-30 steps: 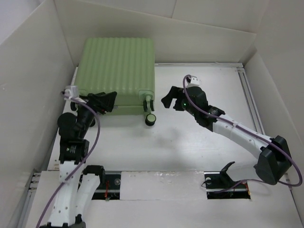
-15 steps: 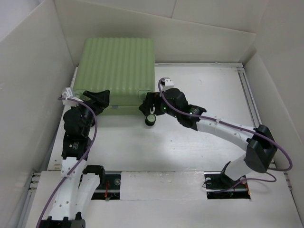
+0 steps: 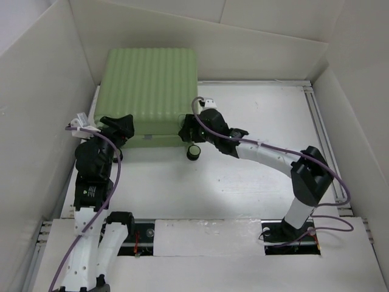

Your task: Pack the luggage

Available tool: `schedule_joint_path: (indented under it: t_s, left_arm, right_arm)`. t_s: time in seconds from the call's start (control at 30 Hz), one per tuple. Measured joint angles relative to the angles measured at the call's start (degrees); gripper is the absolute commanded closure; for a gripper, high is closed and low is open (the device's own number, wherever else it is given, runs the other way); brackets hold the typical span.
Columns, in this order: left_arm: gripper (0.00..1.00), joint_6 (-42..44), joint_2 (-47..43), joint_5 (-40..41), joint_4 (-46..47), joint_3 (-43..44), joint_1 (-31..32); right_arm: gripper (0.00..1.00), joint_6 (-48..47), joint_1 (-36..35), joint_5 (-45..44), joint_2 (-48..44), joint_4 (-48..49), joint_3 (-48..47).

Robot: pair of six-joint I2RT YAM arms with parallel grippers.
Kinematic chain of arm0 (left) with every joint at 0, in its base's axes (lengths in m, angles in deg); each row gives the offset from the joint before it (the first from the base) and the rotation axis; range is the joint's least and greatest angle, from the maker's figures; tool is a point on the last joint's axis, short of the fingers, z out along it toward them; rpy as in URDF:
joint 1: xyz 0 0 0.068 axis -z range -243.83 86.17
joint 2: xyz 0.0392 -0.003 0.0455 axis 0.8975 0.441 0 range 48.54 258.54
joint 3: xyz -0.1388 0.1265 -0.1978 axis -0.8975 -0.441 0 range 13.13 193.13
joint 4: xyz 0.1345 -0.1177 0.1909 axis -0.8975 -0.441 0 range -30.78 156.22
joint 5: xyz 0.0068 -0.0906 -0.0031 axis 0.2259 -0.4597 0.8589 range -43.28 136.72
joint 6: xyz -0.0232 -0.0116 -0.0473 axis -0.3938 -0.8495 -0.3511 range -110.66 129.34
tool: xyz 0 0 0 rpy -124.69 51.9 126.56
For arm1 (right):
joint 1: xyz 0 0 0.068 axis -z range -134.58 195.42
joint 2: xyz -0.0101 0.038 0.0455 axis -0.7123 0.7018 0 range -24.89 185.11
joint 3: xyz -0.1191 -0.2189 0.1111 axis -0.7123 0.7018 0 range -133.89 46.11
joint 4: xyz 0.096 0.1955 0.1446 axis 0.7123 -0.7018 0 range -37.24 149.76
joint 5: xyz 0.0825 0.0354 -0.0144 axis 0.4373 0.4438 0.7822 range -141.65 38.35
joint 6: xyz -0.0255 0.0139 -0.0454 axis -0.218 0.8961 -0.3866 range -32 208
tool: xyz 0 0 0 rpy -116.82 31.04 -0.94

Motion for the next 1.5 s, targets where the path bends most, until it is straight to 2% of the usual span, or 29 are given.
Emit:
schedule_joint_path:
  t_s: [0.1,0.17,0.27,0.3,0.33,0.4,0.43,0.5,0.57,0.63,0.73,0.87,0.97,1.1,1.3,1.5]
  left_arm:
    - [0.25,0.0,0.96,0.0,-0.87,0.07,0.0]
    - [0.25,0.02,1.27,-0.09,-1.33,0.17,0.0]
    - [0.25,0.02,1.49,-1.09,-2.47,1.05,0.0]
    - [0.25,0.0,1.44,-1.51,-2.54,1.4,0.0]
    - [0.23,0.02,1.44,-1.86,-2.58,1.77,0.0]
    - [0.21,0.02,1.49,-2.38,-2.64,2.27,0.0]
    - [0.2,0.02,1.64,-2.51,-2.62,2.34,0.0]
    - [0.2,-0.31,2.08,-2.95,-2.14,2.34,0.0]
    - [0.2,-1.16,4.07,-3.37,0.0,2.03,0.0]
    - [0.19,-2.32,7.69,-3.54,3.23,1.22,0.0]
    - [0.18,-4.17,14.78,-3.58,6.34,1.09,-0.92]
    - [0.18,-9.03,21.94,-3.87,8.2,0.92,-5.4]
    - [0.18,-10.88,21.92,-3.15,10.45,0.76,-3.87]
    - [0.18,-11.23,17.22,-3.06,12.22,-0.57,-0.55]
    - [0.17,-9.99,8.39,-2.1,11.1,-2.23,-0.5]
    - [0.17,-8.76,8.22,-2.03,10.67,-2.23,-0.5]
  right_arm:
    - [0.92,0.81,2.32,0.28,-4.68,1.49,5.42]
    - [0.93,0.96,7.39,1.9,-10.23,1.07,10.12]
    - [0.93,0.94,20.87,5.86,-19.02,-2.1,14.64]
    - [0.9,1.09,27.23,6.16,-21.42,-2.12,15.1]
    - [0.61,1.16,33.77,5.6,-23.3,-2.21,14.86]
    - [0.24,1.84,45.03,2.99,-24.87,-2.51,12.79]
    - [0.02,1.99,47.91,2.19,-24.87,-3.02,11.3]
    - [0.0,1.29,49.55,2.47,-23.56,-4.55,6.6]
    - [0.0,0.48,47.56,3.61,-21.92,-5.64,2.16]
    - [0.0,-0.15,44.19,4.55,-22.91,-5.64,2.43]
    - [0.0,-1.18,37.81,7.76,-28.96,-4.9,9.86]
    - [0.0,-2.91,24.81,11.5,-36.74,-5.77,18.23]
    - [0.0,-5.33,13.33,13.94,-38.45,-5.77,19.87]
    - [0.0,-10.05,3.23,14.71,-34.95,-5.38,17.14]
    - [0.0,-17.84,0.2,14.88,-20.35,-4.7,8.28]
    - [0.0,-20.72,-0.48,15.17,-12.35,-6.95,6.64]
